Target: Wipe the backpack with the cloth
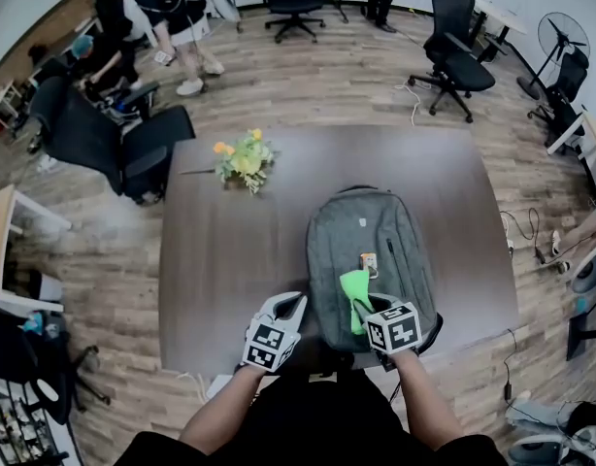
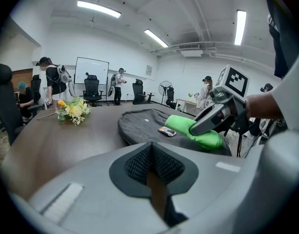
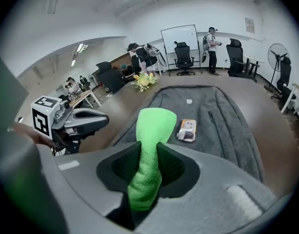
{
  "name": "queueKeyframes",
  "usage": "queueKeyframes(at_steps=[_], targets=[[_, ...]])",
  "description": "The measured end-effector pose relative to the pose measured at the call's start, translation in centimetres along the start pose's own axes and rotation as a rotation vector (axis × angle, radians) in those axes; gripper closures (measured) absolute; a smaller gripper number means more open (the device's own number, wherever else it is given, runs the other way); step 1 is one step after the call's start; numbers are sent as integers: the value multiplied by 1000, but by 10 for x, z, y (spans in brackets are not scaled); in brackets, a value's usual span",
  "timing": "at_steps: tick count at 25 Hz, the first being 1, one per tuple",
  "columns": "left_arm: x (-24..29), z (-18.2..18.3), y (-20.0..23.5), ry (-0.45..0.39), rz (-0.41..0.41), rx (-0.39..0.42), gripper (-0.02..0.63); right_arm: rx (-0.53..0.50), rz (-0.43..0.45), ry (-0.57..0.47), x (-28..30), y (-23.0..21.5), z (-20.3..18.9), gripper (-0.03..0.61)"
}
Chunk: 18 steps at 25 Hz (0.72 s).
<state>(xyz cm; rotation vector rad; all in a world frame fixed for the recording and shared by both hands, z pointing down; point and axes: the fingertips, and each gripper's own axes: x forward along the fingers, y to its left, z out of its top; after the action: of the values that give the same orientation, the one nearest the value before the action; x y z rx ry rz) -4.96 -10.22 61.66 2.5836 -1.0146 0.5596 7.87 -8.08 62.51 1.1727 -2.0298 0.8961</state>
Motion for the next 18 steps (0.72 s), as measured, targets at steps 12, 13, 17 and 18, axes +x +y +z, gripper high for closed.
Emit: queueKeyframes(at_steps=[12,13,17,18], targets=[[-27,-26,16,24,-40,17,594,-4,-6,26,19,50,-15,480],[-28,-27,17,23,-39,16,594,-13,-15,30,20,50,-15,479],[-33,-28,13,24,-33,7,594,-58,-48,50,23,46,-22,480],[-33,-28,12,27,-31,4,594,-72,-55,56,23,44,-24,479]])
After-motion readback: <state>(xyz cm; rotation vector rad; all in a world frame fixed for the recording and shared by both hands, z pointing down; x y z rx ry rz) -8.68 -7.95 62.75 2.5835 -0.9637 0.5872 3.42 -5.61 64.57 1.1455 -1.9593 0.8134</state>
